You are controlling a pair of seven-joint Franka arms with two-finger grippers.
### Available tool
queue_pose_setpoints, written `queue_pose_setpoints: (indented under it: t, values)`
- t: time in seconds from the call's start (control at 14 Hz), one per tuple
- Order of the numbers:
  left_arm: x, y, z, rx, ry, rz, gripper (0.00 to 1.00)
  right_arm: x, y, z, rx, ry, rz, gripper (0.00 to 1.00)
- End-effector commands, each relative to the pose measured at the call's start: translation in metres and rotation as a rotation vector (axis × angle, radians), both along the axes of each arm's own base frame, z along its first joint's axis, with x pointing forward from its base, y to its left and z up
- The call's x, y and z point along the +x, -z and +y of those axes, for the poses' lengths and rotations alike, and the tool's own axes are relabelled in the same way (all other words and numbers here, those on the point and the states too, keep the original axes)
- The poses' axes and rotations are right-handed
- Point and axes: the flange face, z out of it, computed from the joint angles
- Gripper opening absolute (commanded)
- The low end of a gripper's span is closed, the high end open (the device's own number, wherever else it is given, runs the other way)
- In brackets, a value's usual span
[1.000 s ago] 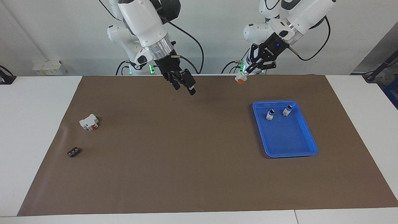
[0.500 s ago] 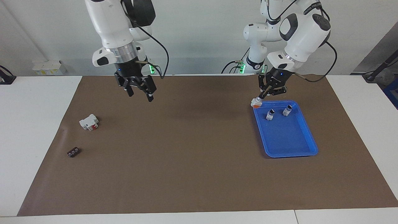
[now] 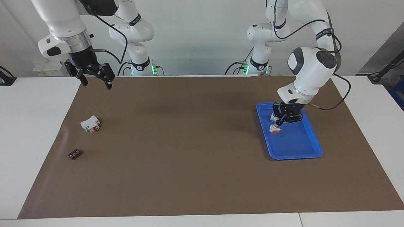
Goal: Turn and place switch with both arms
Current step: 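Lower the switch into the tray with the left gripper and release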
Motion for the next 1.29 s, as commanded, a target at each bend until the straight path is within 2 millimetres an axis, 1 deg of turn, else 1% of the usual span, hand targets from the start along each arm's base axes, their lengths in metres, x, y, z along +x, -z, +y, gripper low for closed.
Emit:
queue_pose_setpoints:
  t: [0.0, 0.07, 0.21, 0.29, 0.36, 0.43, 0.5, 0.57, 0.64, 0.71, 0.79, 0.86, 0.93, 1.07, 1.14, 1.21]
  values:
    - [-0.006, 0.018, 0.012, 0.058, 0.032, 0.01, 0.0, 0.001, -0.005, -0.011, 0.049, 0.076, 0.032, 1.0]
    - [-0.011, 0.027, 0.013, 0.11, 0.084, 0.013, 0.0, -0.001, -0.005, -0.007, 0.05, 0.087, 0.039, 1.0]
    - [-0.023, 0.039, 0.015, 0.138, 0.104, 0.047, 0.0, -0.001, -0.007, 0.003, 0.045, 0.069, 0.035, 1.0]
    - [-0.028, 0.043, 0.015, 0.139, 0.107, 0.056, 0.31, -0.002, -0.009, 0.003, 0.039, 0.065, 0.036, 1.0]
    - [-0.03, 0.042, 0.015, 0.14, 0.109, 0.059, 0.68, -0.003, -0.008, 0.001, 0.026, 0.061, 0.048, 1.0]
    - [-0.029, 0.041, 0.014, 0.14, 0.11, 0.057, 0.95, -0.004, -0.009, 0.0, 0.024, 0.063, 0.049, 1.0]
    - [-0.028, 0.039, 0.013, 0.14, 0.11, 0.057, 1.0, -0.006, -0.011, 0.001, 0.026, 0.061, 0.046, 1.0]
    - [-0.027, 0.038, 0.012, 0.14, 0.11, 0.052, 1.0, -0.009, -0.012, 0.001, 0.027, 0.059, 0.043, 1.0]
    - [-0.026, 0.034, 0.012, 0.139, 0.102, 0.044, 1.0, -0.011, -0.012, -0.006, 0.035, 0.074, 0.046, 1.0]
    - [-0.024, 0.027, 0.012, 0.139, 0.098, 0.03, 1.0, -0.012, -0.013, -0.008, 0.036, 0.082, 0.045, 1.0]
    - [-0.019, 0.014, 0.009, 0.137, 0.097, 0.004, 1.0, -0.013, -0.014, -0.007, 0.037, 0.082, 0.042, 1.0]
    - [-0.018, 0.008, 0.007, 0.134, 0.076, -0.006, 1.0, -0.014, -0.014, -0.008, 0.037, 0.079, 0.043, 1.0]
    - [-0.02, 0.002, 0.006, 0.131, 0.002, -0.013, 1.0, -0.013, -0.014, -0.01, 0.03, 0.073, 0.035, 1.0]
    - [-0.027, -0.009, 0.005, 0.124, -0.204, 0.008, 1.0, -0.013, -0.015, -0.004, -0.04, 0.029, 0.036, 1.0]
    - [-0.031, -0.019, 0.003, 0.123, -0.249, 0.006, 1.0, -0.014, -0.015, -0.004, -0.05, 0.023, 0.041, 1.0]
    - [-0.035, -0.033, 0.003, 0.12, -0.279, -0.012, 1.0, -0.014, -0.015, -0.005, -0.053, 0.021, 0.041, 1.0]
